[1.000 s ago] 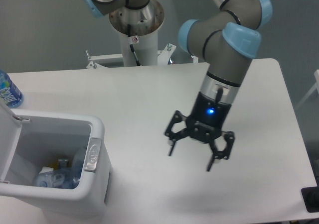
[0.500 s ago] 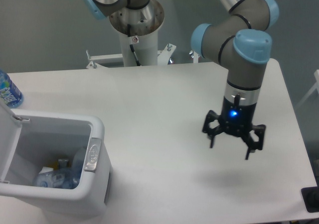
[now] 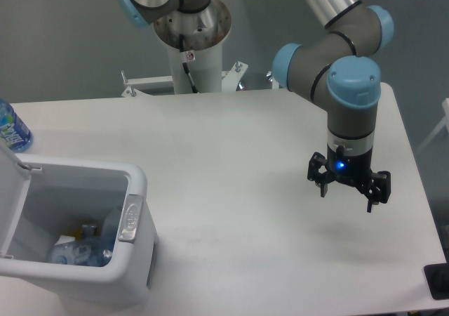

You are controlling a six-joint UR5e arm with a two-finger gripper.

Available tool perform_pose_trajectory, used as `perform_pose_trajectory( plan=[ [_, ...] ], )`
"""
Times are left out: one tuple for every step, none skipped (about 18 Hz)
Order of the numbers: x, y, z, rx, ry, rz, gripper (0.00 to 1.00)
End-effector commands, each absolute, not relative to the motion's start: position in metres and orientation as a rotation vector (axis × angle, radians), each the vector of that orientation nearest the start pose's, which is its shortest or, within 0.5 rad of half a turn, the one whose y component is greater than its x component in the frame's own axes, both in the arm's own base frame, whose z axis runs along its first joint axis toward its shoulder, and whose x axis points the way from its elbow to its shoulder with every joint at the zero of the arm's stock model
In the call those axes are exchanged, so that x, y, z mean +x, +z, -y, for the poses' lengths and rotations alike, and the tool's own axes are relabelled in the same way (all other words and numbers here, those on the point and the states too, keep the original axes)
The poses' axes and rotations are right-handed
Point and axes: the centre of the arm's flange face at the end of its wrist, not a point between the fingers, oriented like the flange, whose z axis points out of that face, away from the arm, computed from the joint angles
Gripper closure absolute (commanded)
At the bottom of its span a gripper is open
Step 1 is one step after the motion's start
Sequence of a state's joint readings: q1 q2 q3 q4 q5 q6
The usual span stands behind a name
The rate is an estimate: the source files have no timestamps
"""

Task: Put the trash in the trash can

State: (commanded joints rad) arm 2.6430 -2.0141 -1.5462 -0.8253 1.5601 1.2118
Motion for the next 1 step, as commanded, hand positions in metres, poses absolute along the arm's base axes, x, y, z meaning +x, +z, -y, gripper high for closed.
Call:
perform_pose_trajectory(
  plan=[
    [-0.5213,0.3239,-0.4368,-2.958,0.436,-0.209,0.0]
  ],
)
